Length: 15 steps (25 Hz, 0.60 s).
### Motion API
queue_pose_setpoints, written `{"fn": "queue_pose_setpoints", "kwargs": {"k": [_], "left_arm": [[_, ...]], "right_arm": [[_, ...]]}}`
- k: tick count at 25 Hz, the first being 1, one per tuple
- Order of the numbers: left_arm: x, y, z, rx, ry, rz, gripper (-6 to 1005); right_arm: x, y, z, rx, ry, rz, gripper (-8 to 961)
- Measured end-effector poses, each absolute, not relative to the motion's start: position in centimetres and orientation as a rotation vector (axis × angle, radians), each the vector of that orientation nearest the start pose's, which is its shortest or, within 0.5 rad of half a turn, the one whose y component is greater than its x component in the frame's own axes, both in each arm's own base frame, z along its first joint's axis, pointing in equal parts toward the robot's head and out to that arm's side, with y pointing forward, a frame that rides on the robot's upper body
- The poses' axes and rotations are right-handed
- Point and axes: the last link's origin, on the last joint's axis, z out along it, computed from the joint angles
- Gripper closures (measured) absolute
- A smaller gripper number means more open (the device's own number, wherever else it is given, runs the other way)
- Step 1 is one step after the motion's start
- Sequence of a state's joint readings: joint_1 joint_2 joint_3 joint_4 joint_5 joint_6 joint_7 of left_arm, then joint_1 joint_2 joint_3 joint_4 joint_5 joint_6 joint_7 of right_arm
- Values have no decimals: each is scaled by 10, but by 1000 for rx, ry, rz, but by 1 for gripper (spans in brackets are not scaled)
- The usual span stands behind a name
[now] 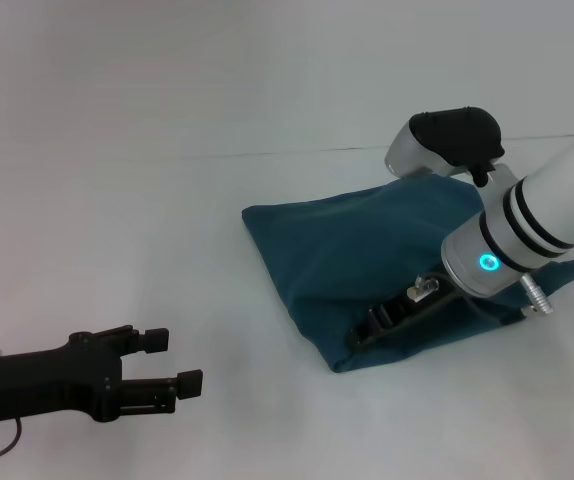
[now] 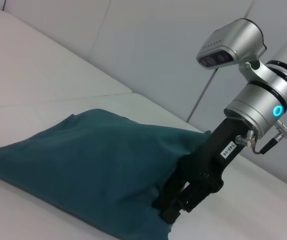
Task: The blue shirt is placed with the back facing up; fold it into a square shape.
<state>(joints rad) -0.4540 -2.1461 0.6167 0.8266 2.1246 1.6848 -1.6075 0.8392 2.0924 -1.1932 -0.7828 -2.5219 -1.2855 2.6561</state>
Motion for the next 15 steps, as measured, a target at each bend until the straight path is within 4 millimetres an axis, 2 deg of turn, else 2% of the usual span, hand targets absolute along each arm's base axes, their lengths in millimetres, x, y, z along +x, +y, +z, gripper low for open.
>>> {"fn": "queue_pose_setpoints", "kwargs": {"k": [9,13,15], "left_arm": [[-268,301,4,-2731,-913,-699,88],[-268,301,4,-2730,-913,-699,89],[-269,301,4,-2730,-913,-699,89]], "right_arm": [[195,398,-48,-2468,1374,-281,676],[193,398,-49,-2471,1359,-286,918],[193,399,-48,-2470,1355,-284,928]]}}
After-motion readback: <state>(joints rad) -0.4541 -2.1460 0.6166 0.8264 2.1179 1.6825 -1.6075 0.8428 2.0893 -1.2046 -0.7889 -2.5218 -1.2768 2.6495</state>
